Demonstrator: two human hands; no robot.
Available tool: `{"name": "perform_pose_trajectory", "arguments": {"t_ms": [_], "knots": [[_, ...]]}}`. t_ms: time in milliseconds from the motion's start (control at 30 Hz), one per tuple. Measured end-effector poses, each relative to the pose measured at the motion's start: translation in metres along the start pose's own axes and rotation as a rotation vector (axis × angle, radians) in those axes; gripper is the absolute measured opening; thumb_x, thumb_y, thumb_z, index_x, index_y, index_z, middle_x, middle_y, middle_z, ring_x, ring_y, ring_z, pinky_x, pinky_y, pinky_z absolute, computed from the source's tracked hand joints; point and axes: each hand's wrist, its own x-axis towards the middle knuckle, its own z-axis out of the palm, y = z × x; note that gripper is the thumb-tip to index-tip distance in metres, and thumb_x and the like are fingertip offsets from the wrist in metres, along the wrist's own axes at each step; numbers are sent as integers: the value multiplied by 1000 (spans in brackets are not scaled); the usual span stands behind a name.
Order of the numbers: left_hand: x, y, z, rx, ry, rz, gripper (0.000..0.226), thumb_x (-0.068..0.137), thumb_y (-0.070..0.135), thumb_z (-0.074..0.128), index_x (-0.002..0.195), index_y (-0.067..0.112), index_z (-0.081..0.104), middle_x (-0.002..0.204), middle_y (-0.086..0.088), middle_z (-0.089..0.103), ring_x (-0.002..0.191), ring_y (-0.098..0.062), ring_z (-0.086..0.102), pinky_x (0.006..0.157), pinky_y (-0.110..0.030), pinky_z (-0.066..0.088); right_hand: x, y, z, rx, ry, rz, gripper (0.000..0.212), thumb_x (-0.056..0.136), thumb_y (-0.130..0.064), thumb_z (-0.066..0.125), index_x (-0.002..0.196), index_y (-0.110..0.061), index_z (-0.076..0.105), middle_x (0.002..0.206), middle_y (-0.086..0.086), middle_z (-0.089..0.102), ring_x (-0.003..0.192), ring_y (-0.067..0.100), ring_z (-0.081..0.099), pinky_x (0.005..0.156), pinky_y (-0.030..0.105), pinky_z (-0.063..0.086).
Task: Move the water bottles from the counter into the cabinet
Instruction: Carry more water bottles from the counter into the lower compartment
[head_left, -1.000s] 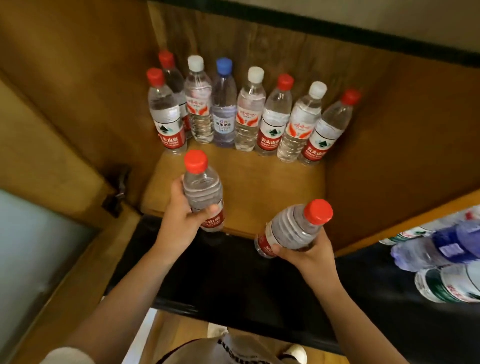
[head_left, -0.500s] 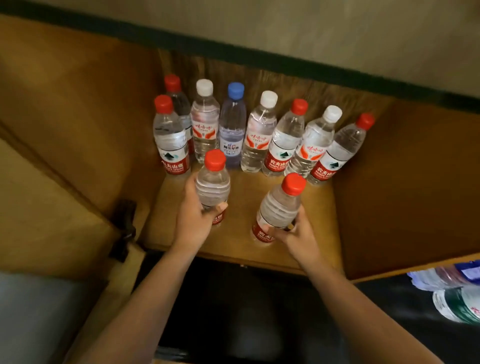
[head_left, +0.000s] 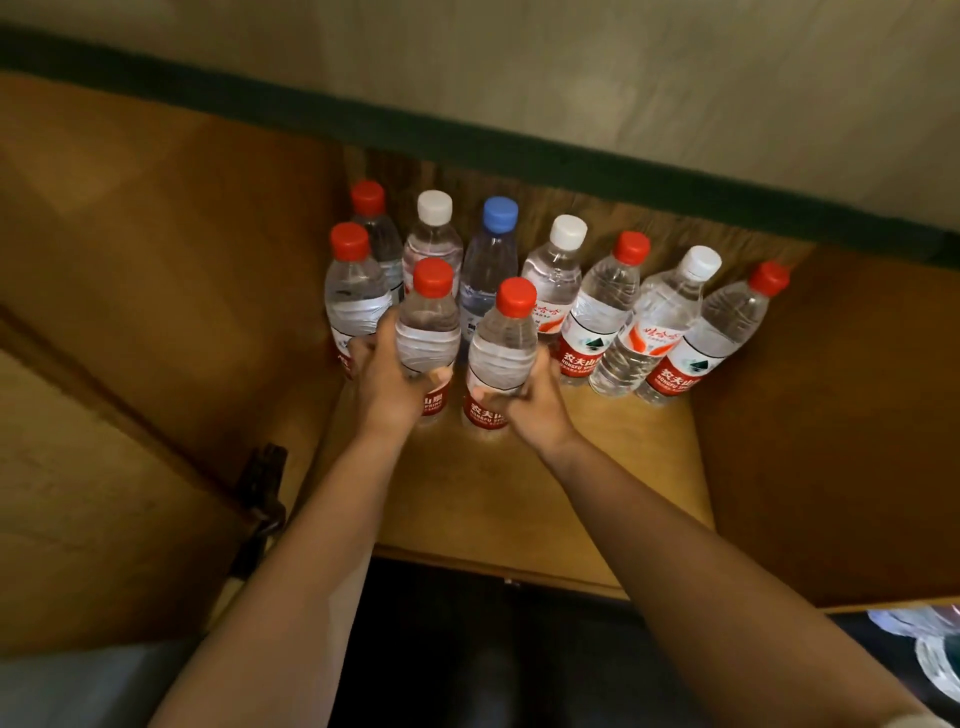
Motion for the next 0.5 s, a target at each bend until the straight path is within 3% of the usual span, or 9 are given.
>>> {"name": "perform_pose_trajectory", "arguments": {"t_ms": [133,267,400,500], "knots": [[-2,-3,0,-106,32,-4,83,67,3,77,137,26,40,137,-11,36,129,-28,40,109,-34,32,4,-1,-1,-10,-12,14,81,66,-7,80,132,-13,35,127,7,37,125,22,39,110,35,33],[-18,-13,0,-412,33,-26,87,64,-13,74,139,13,36,133,-11,52,124,-24,49,105,-46,41,5,1,-1,48,-38,48,76,66,-4,79,128,-14,36,125,4,55,120,21,51,106,43,39],[-47,-29,13,-568,13,-285,70,77,-2,67,136,24,39,113,12,57,120,-15,49,105,-45,39,7,3,4,23,22,79,75,66,-15,81,127,-19,38,124,0,58,118,21,53,104,43,41],[-53,-32,22,-778,-101,-431,51,87,2,56,128,31,46,111,8,61,120,-20,50,97,-43,42,10,2,9,34,41,86,73,67,-16,81,126,-19,38,125,2,59,118,22,54,104,44,41]]}}
